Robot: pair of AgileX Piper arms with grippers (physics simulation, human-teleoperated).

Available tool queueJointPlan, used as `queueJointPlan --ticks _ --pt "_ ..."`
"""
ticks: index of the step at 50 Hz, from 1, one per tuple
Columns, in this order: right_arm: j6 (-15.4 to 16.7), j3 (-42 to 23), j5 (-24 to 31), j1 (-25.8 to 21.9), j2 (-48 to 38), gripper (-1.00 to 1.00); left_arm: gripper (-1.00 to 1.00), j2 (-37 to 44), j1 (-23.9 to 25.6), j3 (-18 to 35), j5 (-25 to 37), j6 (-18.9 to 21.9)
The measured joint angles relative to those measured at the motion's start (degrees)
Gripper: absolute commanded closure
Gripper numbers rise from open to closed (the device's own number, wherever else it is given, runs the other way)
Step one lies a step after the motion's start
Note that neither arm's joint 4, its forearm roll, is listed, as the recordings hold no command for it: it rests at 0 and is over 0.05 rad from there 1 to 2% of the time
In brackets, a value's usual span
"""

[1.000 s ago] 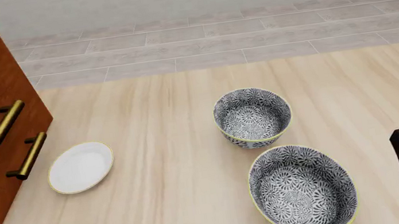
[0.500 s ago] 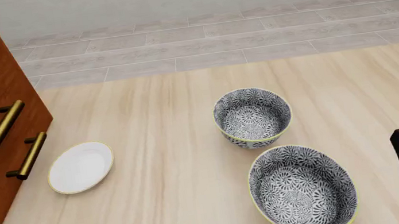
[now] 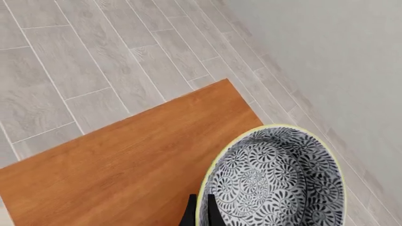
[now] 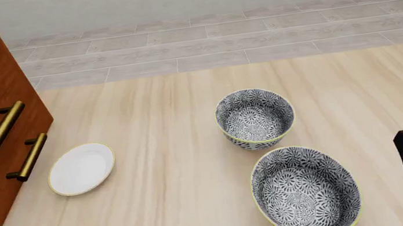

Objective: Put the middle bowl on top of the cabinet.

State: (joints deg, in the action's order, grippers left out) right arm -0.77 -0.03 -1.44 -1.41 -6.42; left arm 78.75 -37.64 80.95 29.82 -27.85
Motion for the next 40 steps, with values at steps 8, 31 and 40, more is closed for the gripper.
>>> queueJointPlan --ticks 8,31,40 --pt "0.0 0.0 0.0 0.0 0.0 -1.0 1.0 0.1 -0.7 0.0 -0.2 0.4" --pt "0.0 0.0 -0.2 0.1 -0.1 -1.0 -1.0 0.1 -1.2 -0.4 -0.7 0.8" --pt "0.0 0.0 -0.3 0.1 -0.3 -1.0 -1.0 0.2 -1.5 -0.6 -0.7 0.7"
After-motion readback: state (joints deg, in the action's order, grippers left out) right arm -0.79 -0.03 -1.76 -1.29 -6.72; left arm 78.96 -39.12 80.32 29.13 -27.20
